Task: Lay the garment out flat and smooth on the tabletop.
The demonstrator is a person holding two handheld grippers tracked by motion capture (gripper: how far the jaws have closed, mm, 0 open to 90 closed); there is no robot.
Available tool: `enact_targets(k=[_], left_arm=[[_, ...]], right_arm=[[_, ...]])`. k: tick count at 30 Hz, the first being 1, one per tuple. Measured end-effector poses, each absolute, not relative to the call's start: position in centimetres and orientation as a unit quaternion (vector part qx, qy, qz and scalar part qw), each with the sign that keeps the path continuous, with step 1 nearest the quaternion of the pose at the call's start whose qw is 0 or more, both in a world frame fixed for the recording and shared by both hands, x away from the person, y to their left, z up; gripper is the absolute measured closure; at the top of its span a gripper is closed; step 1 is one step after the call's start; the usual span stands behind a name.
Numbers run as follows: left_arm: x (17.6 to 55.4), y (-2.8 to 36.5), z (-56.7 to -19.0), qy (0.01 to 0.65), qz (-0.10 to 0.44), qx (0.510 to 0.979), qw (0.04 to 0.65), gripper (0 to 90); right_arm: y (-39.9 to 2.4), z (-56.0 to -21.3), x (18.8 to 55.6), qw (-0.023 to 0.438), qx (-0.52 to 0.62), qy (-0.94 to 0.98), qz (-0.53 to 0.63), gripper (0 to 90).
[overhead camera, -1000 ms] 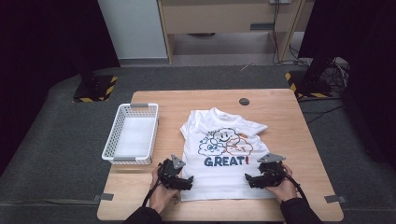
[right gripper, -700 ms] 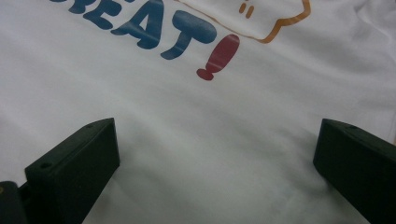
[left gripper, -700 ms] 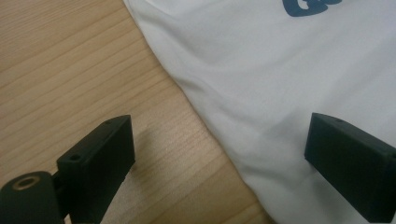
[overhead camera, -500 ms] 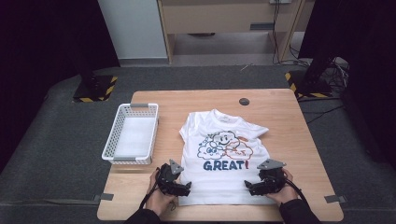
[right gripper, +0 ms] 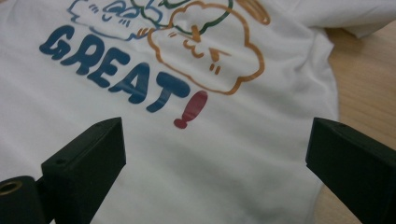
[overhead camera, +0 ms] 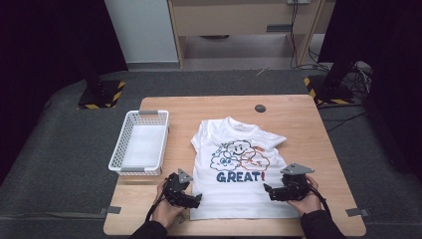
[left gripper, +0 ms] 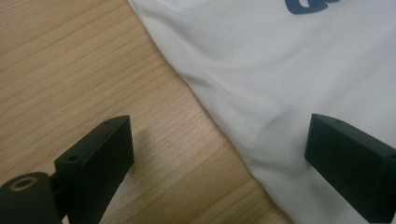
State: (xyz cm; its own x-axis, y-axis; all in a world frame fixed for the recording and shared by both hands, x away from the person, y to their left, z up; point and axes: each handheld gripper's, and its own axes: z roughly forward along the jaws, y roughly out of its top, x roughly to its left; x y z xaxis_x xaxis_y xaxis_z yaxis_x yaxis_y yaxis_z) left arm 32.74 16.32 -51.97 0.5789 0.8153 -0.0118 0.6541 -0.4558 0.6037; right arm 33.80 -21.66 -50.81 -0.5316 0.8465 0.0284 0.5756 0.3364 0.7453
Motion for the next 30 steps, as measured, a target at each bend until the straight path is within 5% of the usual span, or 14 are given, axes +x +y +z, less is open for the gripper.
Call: enact_targets(k=[30], left_arm=[[33.3, 16.2, -52.8, 0.433, 0.148, 0.843, 0.285, 0.1]], right_arm=[[-24.6, -44.6, 39.9, 0.247, 0.507, 0.709, 0.424, 9.0]])
